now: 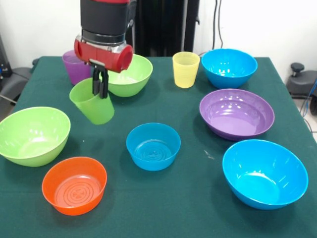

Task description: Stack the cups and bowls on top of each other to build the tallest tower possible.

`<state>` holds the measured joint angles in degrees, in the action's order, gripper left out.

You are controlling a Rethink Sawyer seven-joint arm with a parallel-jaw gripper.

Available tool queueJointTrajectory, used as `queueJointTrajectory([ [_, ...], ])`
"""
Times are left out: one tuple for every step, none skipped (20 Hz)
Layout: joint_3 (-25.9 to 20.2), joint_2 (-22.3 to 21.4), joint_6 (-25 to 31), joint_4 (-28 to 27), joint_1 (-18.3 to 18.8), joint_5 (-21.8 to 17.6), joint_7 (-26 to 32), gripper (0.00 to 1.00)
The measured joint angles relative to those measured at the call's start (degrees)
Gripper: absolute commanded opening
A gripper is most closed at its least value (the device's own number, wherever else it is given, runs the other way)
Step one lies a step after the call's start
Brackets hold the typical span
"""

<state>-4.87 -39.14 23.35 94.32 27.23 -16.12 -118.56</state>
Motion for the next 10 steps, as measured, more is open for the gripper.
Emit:
queueJointTrajectory([
  [0.0, -0.3, 0.1, 0.0, -0.2, 0.0, 0.0, 0.0],
  [0.0, -0.7, 0.2, 0.0, -0.5, 0.0, 0.0, 0.0],
  [0.0, -1.0, 0.2, 0.0, -0.9, 0.0, 0.0, 0.0],
  [0.0, -1.1, 0.2, -0.1, -1.1, 0.0, 0.0, 0.0],
  [0.0, -1.3, 0.2, -0.1, -1.6, 0.0, 0.0, 0.0],
  [0.0, -1.4, 0.2, -0.1, -2.0, 0.0, 0.0, 0.0],
  [0.1, -1.5, 0.2, -0.1, -2.6, 0.0, 0.0, 0.0],
  [0.2, -1.6, 0.2, -0.2, -3.1, 0.0, 0.0, 0.0],
  [0.3, -1.7, 0.2, -0.2, -3.8, 0.1, 0.0, 0.0],
  [0.3, -1.7, 0.2, -0.3, -4.2, 0.1, 0.0, 0.0],
])
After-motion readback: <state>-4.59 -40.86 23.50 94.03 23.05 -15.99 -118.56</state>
